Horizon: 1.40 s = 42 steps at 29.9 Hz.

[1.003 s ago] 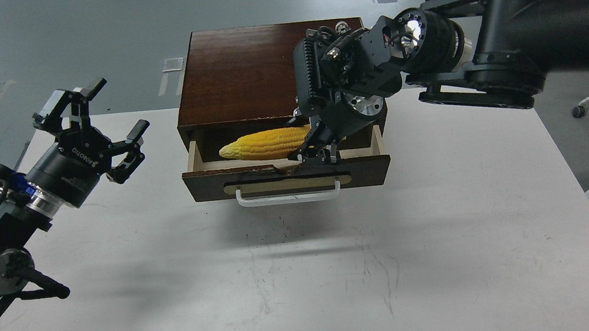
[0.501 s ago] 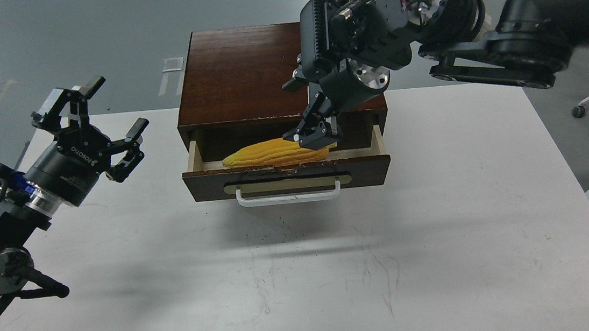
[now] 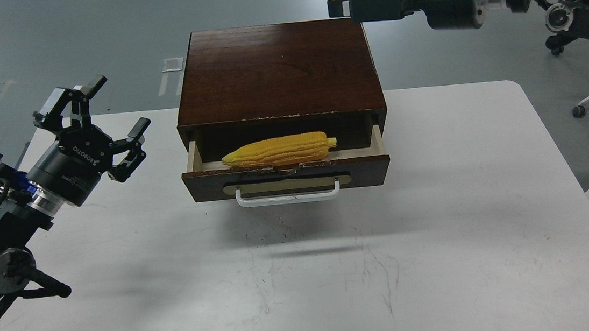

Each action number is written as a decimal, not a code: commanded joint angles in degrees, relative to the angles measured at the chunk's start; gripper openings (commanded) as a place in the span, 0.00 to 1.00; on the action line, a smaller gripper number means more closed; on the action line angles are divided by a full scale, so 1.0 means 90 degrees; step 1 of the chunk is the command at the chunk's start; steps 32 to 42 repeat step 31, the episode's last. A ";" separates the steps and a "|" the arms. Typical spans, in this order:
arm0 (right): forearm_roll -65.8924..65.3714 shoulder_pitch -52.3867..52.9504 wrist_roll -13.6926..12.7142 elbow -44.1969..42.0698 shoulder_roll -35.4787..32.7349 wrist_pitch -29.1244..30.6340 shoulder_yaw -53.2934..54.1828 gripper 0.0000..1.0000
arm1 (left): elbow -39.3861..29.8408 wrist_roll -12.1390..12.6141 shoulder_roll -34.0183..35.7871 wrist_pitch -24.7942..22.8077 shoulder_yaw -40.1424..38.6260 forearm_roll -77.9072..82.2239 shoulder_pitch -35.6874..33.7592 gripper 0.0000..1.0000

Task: Put corn in drawer with both arms

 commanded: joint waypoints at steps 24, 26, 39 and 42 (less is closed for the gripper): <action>0.3795 -0.5944 0.0002 -0.0882 0.0213 0.0109 0.4155 1.00 | 0.0001 0.0000 -0.0239 -0.0004 -0.0006 0.0273 0.0128 0.99; 0.3795 -0.5954 0.0002 -0.0960 0.0301 0.0109 0.4155 1.00 | 0.0001 0.0000 -0.0239 0.0006 -0.0007 0.0273 0.0158 0.99; 0.3795 -0.5964 0.0002 -0.0961 0.0341 0.0109 0.4155 1.00 | 0.0001 0.0000 -0.0258 -0.0004 -0.0007 0.0273 0.0168 0.99; 0.3795 -0.5964 0.0002 -0.0961 0.0341 0.0109 0.4155 1.00 | 0.0001 0.0000 -0.0258 -0.0004 -0.0007 0.0273 0.0168 0.99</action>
